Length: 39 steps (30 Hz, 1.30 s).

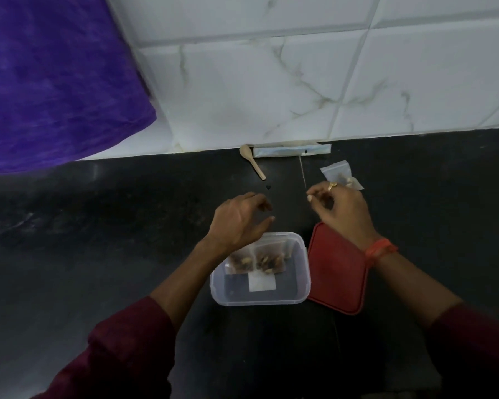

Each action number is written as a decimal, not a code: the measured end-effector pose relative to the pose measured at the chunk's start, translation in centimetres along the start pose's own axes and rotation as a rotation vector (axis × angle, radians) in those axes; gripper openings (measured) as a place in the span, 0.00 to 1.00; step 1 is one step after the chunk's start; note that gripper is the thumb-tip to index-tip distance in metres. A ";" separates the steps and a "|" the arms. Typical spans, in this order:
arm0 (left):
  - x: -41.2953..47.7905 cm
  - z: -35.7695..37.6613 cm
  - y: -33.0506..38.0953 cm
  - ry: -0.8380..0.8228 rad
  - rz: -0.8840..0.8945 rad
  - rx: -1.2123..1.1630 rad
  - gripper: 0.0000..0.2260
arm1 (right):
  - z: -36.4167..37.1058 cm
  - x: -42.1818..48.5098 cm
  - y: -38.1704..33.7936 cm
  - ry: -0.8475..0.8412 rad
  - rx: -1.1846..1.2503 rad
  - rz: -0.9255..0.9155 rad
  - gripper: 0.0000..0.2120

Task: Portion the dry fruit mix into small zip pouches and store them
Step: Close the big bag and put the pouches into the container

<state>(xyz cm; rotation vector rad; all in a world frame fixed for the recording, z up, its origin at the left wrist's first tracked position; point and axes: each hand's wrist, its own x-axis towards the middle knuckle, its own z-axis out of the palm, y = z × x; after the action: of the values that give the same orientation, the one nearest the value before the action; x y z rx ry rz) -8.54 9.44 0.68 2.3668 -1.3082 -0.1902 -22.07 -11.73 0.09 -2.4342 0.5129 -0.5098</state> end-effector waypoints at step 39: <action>-7.3 -1.1 -4.7 -0.229 -0.448 -0.885 0.13 | -3.9 5.3 1.7 -0.421 -0.071 0.124 0.09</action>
<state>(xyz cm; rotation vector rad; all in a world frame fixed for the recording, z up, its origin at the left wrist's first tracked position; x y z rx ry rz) -8.54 17.98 -0.94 1.8230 -0.5438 -0.9728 -19.75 -17.32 3.23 -2.4611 0.5007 0.0768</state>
